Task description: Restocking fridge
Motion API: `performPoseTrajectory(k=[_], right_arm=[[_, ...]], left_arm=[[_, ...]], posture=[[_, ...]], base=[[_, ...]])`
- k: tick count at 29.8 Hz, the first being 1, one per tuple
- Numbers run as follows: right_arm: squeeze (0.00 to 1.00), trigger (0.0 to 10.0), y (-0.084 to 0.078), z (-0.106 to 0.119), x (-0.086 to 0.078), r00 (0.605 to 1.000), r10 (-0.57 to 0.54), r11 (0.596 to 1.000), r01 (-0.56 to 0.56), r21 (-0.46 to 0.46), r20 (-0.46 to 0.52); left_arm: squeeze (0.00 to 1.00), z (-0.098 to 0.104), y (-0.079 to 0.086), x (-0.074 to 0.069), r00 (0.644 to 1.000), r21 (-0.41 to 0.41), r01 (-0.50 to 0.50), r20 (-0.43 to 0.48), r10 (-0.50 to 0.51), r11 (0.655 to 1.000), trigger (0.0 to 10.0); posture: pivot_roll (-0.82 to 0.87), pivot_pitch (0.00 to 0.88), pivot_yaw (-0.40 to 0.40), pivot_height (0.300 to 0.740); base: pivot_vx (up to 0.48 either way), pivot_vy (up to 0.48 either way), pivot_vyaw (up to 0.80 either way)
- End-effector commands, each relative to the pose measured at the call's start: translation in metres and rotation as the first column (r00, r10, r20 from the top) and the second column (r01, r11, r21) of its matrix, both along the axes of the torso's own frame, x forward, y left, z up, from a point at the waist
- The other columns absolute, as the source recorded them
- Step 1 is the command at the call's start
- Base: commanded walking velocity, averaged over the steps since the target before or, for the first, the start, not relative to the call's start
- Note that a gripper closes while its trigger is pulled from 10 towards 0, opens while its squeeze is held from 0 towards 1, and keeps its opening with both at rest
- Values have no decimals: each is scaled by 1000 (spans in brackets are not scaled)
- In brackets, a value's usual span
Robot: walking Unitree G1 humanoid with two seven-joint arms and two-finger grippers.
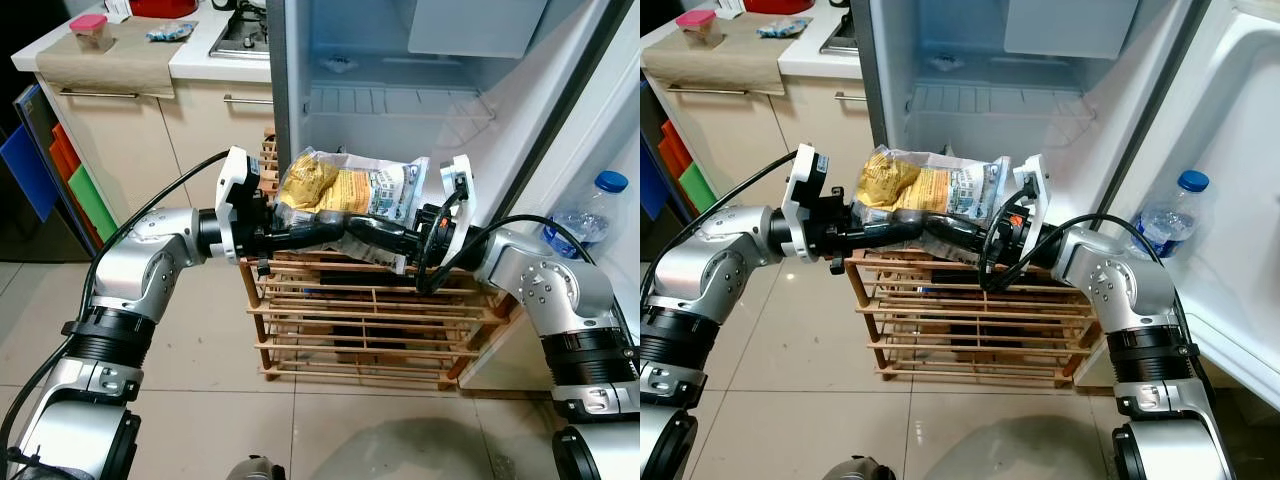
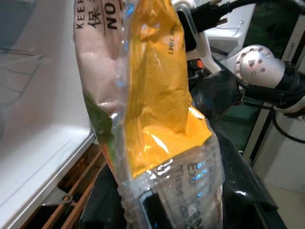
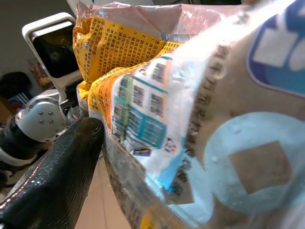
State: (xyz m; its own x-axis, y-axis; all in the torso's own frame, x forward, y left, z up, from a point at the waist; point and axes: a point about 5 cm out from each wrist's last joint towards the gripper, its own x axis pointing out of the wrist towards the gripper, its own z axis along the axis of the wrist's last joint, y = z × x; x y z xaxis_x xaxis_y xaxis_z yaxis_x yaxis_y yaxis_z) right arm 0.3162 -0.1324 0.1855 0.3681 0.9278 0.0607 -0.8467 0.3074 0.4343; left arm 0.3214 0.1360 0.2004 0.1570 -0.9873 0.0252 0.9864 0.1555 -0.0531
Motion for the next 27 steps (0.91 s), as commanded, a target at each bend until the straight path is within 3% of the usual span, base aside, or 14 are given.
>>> performPoseTrajectory(k=[1,2,3,4,5,13,27], right_arm=[[0,8745,6,10,1,999,27,1000,-27,13,24],[0,8745,6,10,1,999,27,1000,-27,13,24],[0,2863,6,11,1,999,27,999,-28,17,24],[0,2863,6,11,1,999,27,999,-28,17,24],[0,0,6,11,1,999,29,999,-30,27,22],[0,0,-2,20,0,999,-23,994,20,106,24],[0,0,3,17,-7,1000,-17,991,16,129,4]], left_arm=[[0,21,-12,-4,993,-37,92,71,-90,995,10000],[0,21,-12,-4,993,-37,92,71,-90,995,10000],[0,22,-12,-4,993,-35,98,72,-96,995,10000],[0,22,-12,-4,993,-35,98,72,-96,995,10000],[0,21,-12,-4,993,-32,100,71,-97,994,10000],[0,17,-7,-8,994,-4,106,40,-105,994,10000],[0,18,-6,-5,995,11,81,51,-82,997,10000]], posture=[[-87,0,0,740],[-87,0,0,740],[-87,0,0,740],[-87,0,0,740],[-87,0,0,740],[-78,0,-3,740],[-80,0,2,740]], base=[[0,0,0],[0,0,0],[0,0,0],[0,0,0],[0,0,0],[0,0,0],[0,0,0]])
